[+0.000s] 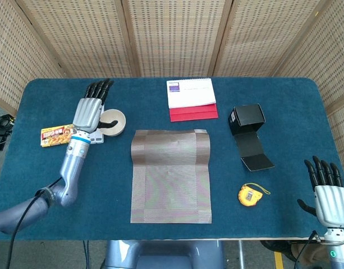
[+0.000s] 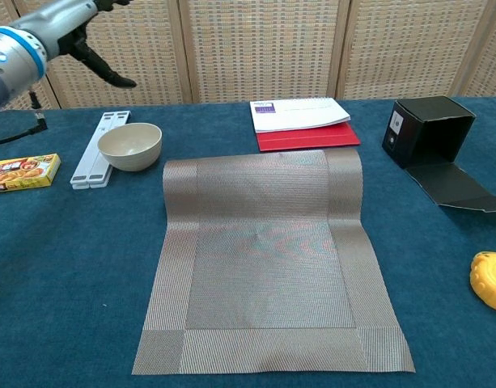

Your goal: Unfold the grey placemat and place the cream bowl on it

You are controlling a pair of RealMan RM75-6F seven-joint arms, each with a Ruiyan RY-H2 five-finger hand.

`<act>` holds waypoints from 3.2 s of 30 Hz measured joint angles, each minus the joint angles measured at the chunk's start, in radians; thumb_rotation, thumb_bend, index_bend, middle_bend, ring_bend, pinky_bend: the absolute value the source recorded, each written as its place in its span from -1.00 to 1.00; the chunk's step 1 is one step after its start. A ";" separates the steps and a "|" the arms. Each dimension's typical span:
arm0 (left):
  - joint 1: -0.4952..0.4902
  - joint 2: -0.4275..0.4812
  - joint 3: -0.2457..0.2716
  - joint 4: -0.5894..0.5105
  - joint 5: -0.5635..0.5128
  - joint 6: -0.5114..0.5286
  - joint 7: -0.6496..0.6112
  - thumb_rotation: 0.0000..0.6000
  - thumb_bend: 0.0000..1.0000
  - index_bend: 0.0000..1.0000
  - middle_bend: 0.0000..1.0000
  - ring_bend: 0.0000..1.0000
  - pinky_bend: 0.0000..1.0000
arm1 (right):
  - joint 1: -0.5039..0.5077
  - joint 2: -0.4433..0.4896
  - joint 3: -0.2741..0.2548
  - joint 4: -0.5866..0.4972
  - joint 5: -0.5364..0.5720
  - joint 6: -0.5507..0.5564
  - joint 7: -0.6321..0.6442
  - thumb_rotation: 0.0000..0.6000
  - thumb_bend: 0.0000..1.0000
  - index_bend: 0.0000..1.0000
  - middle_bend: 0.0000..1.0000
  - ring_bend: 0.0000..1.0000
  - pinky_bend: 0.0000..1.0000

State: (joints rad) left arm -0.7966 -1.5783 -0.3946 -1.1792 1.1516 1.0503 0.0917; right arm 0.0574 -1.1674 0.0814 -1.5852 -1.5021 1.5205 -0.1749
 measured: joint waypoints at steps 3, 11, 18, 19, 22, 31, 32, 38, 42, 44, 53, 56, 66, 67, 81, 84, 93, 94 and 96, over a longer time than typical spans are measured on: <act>0.078 0.112 0.020 -0.172 -0.043 0.030 0.071 1.00 -1.00 -1.00 -1.00 -1.00 -1.00 | 0.012 -0.008 -0.018 0.018 -0.044 -0.012 -0.006 1.00 -1.00 -1.00 -1.00 -1.00 -1.00; 0.333 0.381 0.135 -0.507 -0.070 0.194 0.160 1.00 -1.00 -1.00 -1.00 -1.00 -1.00 | 0.091 -0.023 -0.092 0.051 -0.240 -0.090 -0.017 1.00 -1.00 -0.94 -1.00 -1.00 -1.00; 0.438 0.450 0.211 -0.614 -0.022 0.305 0.181 1.00 -1.00 -1.00 -1.00 -1.00 -1.00 | 0.246 -0.046 -0.152 0.028 -0.443 -0.236 -0.014 1.00 -1.00 -0.82 -1.00 -1.00 -1.00; 0.442 0.456 0.215 -0.619 -0.012 0.311 0.181 1.00 -1.00 -1.00 -1.00 -1.00 -1.00 | 0.265 -0.056 -0.154 0.026 -0.460 -0.253 -0.021 1.00 -1.00 -0.80 -1.00 -1.00 -1.00; 0.456 0.462 0.225 -0.623 0.010 0.327 0.177 1.00 -1.00 -1.00 -1.00 -1.00 -1.00 | 0.314 -0.086 -0.161 0.017 -0.486 -0.312 -0.037 1.00 -1.00 -0.77 -1.00 -1.00 -1.00; 0.458 0.463 0.220 -0.607 0.017 0.312 0.153 1.00 -1.00 -1.00 -1.00 -1.00 -1.00 | 0.426 -0.193 -0.171 0.023 -0.514 -0.449 -0.055 1.00 -1.00 -0.67 -1.00 -1.00 -1.00; 0.458 0.462 0.219 -0.605 0.016 0.309 0.152 1.00 -1.00 -1.00 -1.00 -1.00 -1.00 | 0.435 -0.204 -0.171 0.033 -0.514 -0.457 -0.054 1.00 -1.00 -0.66 -1.00 -1.00 -1.00; 0.457 0.460 0.213 -0.603 0.009 0.301 0.152 1.00 -1.00 -1.00 -1.00 -1.00 -1.00 | 0.474 -0.249 -0.174 0.073 -0.488 -0.514 -0.055 1.00 -1.00 -0.65 -1.00 -1.00 -1.00; 0.455 0.461 0.212 -0.600 0.004 0.293 0.152 1.00 -1.00 -1.00 -1.00 -1.00 -1.00 | 0.484 -0.260 -0.188 0.081 -0.474 -0.536 -0.078 1.00 -1.00 -0.65 -1.00 -1.00 -1.00; 0.455 0.459 0.211 -0.599 0.003 0.292 0.155 1.00 -1.00 -1.00 -1.00 -1.00 -1.00 | 0.487 -0.268 -0.192 0.089 -0.469 -0.539 -0.086 1.00 -1.00 -0.65 -1.00 -1.00 -1.00; 0.457 0.455 0.209 -0.600 0.008 0.295 0.157 1.00 -1.00 -1.00 -1.00 -1.00 -1.00 | 0.504 -0.316 -0.202 0.141 -0.453 -0.543 -0.104 1.00 -1.00 -0.65 -1.00 -1.00 -1.00; 0.458 0.454 0.209 -0.601 0.010 0.295 0.158 1.00 -1.00 -1.00 -1.00 -1.00 -1.00 | 0.509 -0.328 -0.205 0.153 -0.451 -0.536 -0.111 1.00 -1.00 -0.65 -1.00 -1.00 -1.00; 0.458 0.453 0.209 -0.603 0.011 0.291 0.162 1.00 -1.00 -1.00 -1.00 -1.00 -1.00 | 0.528 -0.358 -0.185 0.171 -0.418 -0.524 -0.133 1.00 -1.00 -0.65 -1.00 -1.00 -1.00; 0.458 0.453 0.209 -0.603 0.010 0.290 0.162 1.00 -1.00 -1.00 -1.00 -1.00 -1.00 | 0.529 -0.358 -0.182 0.169 -0.414 -0.524 -0.134 1.00 -1.00 -0.65 -1.00 -1.00 -1.00; 0.458 0.451 0.212 -0.607 0.015 0.285 0.169 1.00 -1.00 -1.00 -1.00 -1.00 -1.00 | 0.555 -0.375 -0.193 0.194 -0.418 -0.475 -0.094 1.00 0.47 -0.27 -1.00 -1.00 -1.00; 0.458 0.451 0.213 -0.608 0.017 0.284 0.170 1.00 -1.00 -1.00 -1.00 -1.00 -1.00 | 0.559 -0.385 -0.201 0.221 -0.430 -0.453 -0.072 1.00 0.71 -0.22 -1.00 -1.00 -1.00; 0.460 0.454 0.218 -0.611 0.029 0.284 0.172 1.00 -1.00 -1.00 -1.00 -1.00 -1.00 | 0.565 -0.400 -0.221 0.255 -0.452 -0.408 -0.048 1.00 0.82 0.26 -1.00 -1.00 -1.00; 0.460 0.455 0.219 -0.611 0.031 0.284 0.173 1.00 -1.00 -1.00 -1.00 -1.00 -1.00 | 0.565 -0.400 -0.225 0.258 -0.458 -0.402 -0.045 1.00 0.78 0.29 -1.00 -1.00 -1.00; 0.460 0.456 0.221 -0.611 0.037 0.283 0.172 1.00 -1.00 -1.00 -1.00 -1.00 -1.00 | 0.565 -0.399 -0.236 0.266 -0.472 -0.385 -0.040 1.00 0.72 0.33 -1.00 -1.00 -1.00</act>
State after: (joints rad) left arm -0.3363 -1.1223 -0.1734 -1.7901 1.1881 1.3332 0.2638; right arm 0.6226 -1.5664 -0.1542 -1.3191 -1.9744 1.1354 -0.2148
